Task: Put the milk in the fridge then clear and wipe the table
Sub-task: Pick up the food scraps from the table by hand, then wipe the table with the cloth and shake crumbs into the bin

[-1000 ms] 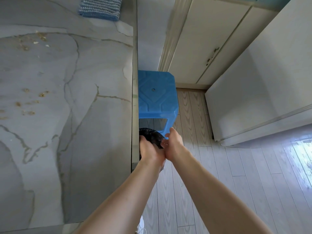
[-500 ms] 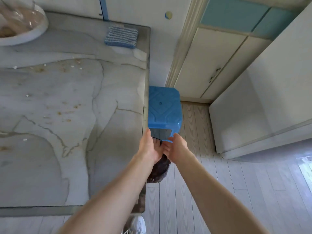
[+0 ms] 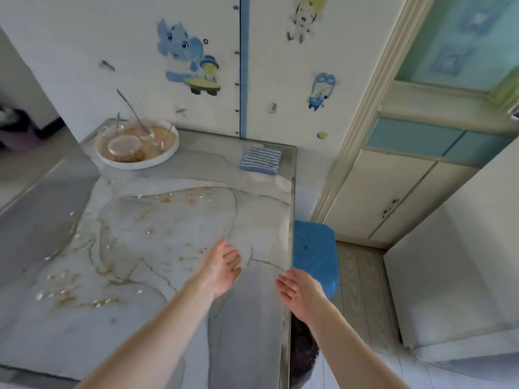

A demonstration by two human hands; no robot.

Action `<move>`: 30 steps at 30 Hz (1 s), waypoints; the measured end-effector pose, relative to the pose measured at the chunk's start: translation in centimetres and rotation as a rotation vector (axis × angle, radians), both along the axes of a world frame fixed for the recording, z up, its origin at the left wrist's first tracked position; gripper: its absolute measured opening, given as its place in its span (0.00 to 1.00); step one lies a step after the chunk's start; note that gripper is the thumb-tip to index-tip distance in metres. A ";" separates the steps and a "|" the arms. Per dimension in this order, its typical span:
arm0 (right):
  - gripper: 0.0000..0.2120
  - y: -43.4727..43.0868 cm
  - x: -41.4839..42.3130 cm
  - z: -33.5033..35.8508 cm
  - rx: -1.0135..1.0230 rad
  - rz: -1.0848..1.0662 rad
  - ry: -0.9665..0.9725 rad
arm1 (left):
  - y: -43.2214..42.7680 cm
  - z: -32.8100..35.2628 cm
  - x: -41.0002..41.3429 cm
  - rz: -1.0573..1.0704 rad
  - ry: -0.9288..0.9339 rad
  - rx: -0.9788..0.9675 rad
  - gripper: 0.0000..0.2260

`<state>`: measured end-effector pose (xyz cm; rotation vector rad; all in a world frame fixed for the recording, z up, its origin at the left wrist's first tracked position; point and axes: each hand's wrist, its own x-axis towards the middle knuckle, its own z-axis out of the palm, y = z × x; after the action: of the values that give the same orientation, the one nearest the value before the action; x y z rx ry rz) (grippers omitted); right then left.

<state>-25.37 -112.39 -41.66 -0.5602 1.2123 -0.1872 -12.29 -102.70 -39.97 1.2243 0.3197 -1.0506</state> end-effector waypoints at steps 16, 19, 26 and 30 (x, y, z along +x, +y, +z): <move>0.09 -0.9 19.6 1.8 -0.528 0.262 0.078 | -1.0 2.7 20.3 -0.244 -0.313 0.064 0.12; 0.08 -2.8 22.4 0.9 -0.639 0.304 0.121 | -3.5 2.1 22.6 -0.379 -0.501 0.150 0.08; 0.07 -9.1 26.9 -1.5 -0.781 0.292 0.162 | -9.7 -0.4 26.4 -0.621 -0.906 0.296 0.16; 0.09 -12.5 28.5 -3.2 -0.913 0.320 0.237 | -13.5 -2.0 27.8 -0.765 -1.056 0.352 0.20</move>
<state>3.08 -124.91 -44.86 -1.5945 1.2077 -0.4134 15.55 -116.16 -42.00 2.1173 -0.8779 -0.8214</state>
